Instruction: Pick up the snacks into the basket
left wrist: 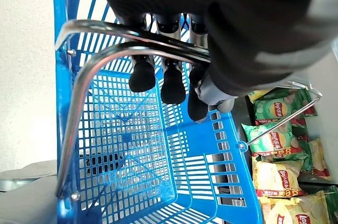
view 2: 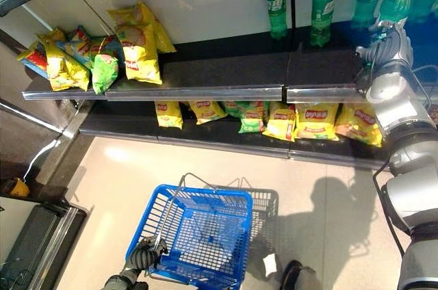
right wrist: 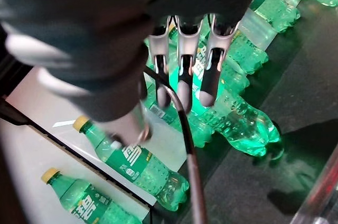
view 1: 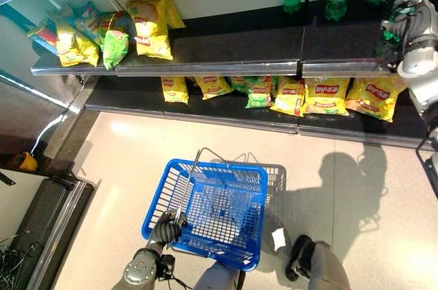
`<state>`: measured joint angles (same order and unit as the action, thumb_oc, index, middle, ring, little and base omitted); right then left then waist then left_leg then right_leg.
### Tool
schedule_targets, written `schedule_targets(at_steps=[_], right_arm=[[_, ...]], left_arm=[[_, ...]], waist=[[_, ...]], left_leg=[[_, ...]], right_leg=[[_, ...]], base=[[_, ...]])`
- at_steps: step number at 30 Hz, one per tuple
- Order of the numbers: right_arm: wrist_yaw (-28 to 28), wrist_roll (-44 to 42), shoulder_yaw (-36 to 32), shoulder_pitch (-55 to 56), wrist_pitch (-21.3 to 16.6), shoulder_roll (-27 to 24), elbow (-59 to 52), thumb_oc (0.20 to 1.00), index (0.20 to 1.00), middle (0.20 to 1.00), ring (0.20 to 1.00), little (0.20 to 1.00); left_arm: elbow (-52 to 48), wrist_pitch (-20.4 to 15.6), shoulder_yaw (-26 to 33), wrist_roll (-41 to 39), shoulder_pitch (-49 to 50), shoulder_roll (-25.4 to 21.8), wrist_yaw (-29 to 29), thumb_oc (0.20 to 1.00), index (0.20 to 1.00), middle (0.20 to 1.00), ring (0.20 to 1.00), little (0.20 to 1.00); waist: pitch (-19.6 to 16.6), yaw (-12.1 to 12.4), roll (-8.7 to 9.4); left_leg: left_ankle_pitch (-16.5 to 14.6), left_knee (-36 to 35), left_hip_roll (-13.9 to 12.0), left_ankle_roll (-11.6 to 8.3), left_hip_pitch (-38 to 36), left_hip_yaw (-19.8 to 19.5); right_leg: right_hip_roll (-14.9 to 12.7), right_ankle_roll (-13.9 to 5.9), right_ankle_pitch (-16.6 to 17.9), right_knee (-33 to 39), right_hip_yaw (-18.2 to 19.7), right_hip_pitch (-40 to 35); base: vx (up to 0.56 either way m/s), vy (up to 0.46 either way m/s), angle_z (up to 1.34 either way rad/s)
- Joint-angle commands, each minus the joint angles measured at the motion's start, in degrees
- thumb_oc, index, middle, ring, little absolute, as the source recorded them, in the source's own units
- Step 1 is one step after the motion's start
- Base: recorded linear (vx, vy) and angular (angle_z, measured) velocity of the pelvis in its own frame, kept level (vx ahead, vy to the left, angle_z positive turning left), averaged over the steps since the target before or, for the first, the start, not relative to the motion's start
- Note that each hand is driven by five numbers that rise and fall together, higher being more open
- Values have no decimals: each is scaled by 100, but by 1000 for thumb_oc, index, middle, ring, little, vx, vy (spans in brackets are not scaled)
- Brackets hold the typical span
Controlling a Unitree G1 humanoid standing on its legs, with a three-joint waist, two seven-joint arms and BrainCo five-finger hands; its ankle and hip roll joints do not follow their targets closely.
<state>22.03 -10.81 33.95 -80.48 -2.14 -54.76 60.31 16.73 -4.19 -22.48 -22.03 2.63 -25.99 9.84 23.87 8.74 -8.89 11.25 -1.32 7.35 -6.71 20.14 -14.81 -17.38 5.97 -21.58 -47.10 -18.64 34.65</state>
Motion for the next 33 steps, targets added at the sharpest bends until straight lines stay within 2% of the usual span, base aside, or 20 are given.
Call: schedule_targets(at_steps=[1,7,13,15,16,26,33], right_arm=[[473,-174,-63,-328,-433,-520,-729,1000,1000,1000,1000,1000],[613,-216,-349,-31,-480,-515,-1030,1000,1000,1000,1000,1000],[604,-31,-351,150,-453,-498,-1383,1000,1000,1000,1000,1000],[658,-99,-478,244,-492,-469,-1501,1000,1000,1000,1000,1000],[664,-94,-503,263,-490,-468,-1510,1000,1000,1000,1000,1000],[693,257,-670,703,-401,-333,-1973,1000,1000,1000,1000,1000],[789,383,-983,1103,-340,-191,-2142,1000,1000,1000,1000,1000]], left_arm=[[-287,-433,-8,46,-135,-314,225,200,200,200,200,200],[-163,-417,-59,67,-174,-279,238,200,200,200,200,200],[-141,-417,-26,87,-142,-342,230,200,200,200,200,200],[-144,-416,-16,84,-149,-342,242,200,200,200,200,200],[-147,-419,-14,86,-149,-354,241,200,200,200,200,200],[-103,-405,58,97,-147,-328,257,200,200,200,200,200],[10,-393,125,114,-227,-368,295,200,200,200,200,200]], waist=[[56,38,104],[105,-23,206],[143,-111,320],[136,-122,319],[163,-100,282],[185,-108,343],[165,-140,361]], left_leg=[[-329,-368,-312,-15,-482,-121],[-354,-368,-315,14,-476,-74],[-465,-368,-277,89,-562,20],[-483,-365,-274,120,-566,37],[-369,-356,-288,126,-505,24],[-510,-157,-212,253,-558,199],[-506,-151,-216,269,-590,256]], right_leg=[[281,-887,142,168,386,-256],[346,-884,202,197,497,-190],[421,-951,379,287,707,-138],[434,-971,426,339,768,-127],[440,-949,602,361,737,-70],[480,-995,722,476,943,-59],[476,-1066,934,812,896,-241]], base=[[0,5,-4],[6,18,-2],[5,50,-12],[-46,70,-23],[-97,90,-15],[-19,65,-12],[-33,66,-3]])
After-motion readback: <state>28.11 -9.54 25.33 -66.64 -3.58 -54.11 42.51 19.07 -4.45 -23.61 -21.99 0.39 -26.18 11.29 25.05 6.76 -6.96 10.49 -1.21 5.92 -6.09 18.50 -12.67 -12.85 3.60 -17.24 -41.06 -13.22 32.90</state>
